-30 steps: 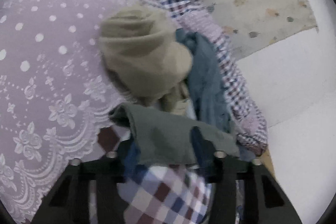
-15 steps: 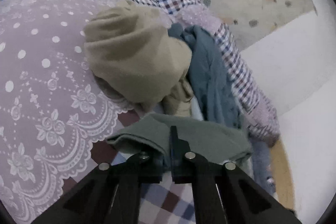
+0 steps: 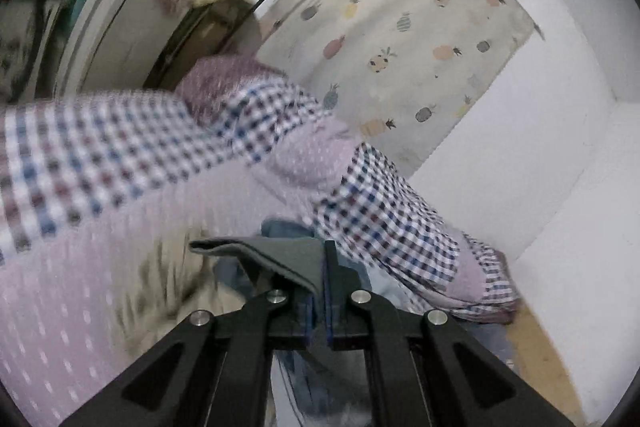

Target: Fold clothes

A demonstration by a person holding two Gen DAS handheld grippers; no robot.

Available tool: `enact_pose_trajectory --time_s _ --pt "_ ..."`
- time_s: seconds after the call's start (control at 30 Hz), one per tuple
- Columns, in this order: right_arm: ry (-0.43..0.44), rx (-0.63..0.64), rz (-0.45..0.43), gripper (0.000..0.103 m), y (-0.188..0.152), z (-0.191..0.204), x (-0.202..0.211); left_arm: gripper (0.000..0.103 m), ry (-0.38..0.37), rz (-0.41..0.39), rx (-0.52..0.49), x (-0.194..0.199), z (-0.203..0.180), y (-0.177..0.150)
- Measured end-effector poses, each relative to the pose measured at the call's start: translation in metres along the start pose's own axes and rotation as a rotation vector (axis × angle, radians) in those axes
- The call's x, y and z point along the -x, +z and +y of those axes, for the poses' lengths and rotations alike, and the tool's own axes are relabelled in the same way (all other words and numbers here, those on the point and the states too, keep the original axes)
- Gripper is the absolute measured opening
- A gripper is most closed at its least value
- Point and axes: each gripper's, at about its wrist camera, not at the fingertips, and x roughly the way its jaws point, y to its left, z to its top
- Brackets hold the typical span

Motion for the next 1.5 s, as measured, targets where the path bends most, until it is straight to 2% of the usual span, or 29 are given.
enact_pose_trajectory --time_s 0.17,0.27,0.37,0.5,0.63,0.8,0.93,1.07,1.17,1.23,1.37,1.4,1.43,1.5 --pt "0.002 -0.014 0.005 0.048 0.001 -0.003 -0.001 0.002 0.032 -0.048 -0.131 -0.017 -0.037 0.041" --pt "0.007 -0.022 0.008 0.048 0.002 -0.005 -0.001 0.002 0.029 -0.105 -0.201 -0.021 -0.047 0.05" --pt "0.011 -0.019 0.014 0.048 0.003 -0.006 -0.002 0.002 0.133 -0.061 -0.222 -0.039 -0.019 0.039" --pt "0.007 -0.028 0.044 0.048 0.003 -0.008 -0.006 0.002 0.319 0.075 -0.156 -0.063 0.051 0.012" --pt "-0.003 -0.024 0.072 0.048 0.0 -0.007 -0.013 0.002 0.392 0.164 -0.065 -0.066 0.102 -0.014" --pt "-0.011 -0.003 0.095 0.048 -0.004 -0.002 -0.022 0.002 0.417 0.256 -0.035 -0.06 0.133 -0.048" --pt "-0.022 0.011 0.118 0.048 -0.006 0.001 -0.03 0.002 0.387 0.307 -0.033 -0.044 0.14 -0.077" --pt "-0.03 0.021 0.131 0.048 -0.009 0.003 -0.035 0.002 0.295 0.234 -0.061 -0.003 0.13 -0.094" --pt "-0.036 0.015 0.141 0.048 -0.011 0.001 -0.038 0.002 0.218 0.109 -0.233 0.052 0.099 -0.109" --pt "-0.037 0.011 0.144 0.048 -0.012 0.0 -0.04 0.002 0.153 0.114 -0.453 0.081 0.068 -0.136" --pt "-0.042 0.02 0.143 0.048 -0.014 0.0 -0.041 0.002 0.173 0.312 -0.936 0.088 0.042 -0.217" --pt "-0.044 0.023 0.143 0.048 -0.014 0.001 -0.041 0.002 0.188 0.379 -1.043 0.087 0.046 -0.24" --pt "-0.047 0.026 0.143 0.048 -0.015 0.001 -0.042 0.002 0.186 0.447 -1.096 0.087 0.052 -0.257" --pt "-0.052 0.034 0.142 0.048 -0.016 0.003 -0.042 0.003 0.17 0.522 -1.061 0.086 0.063 -0.269"
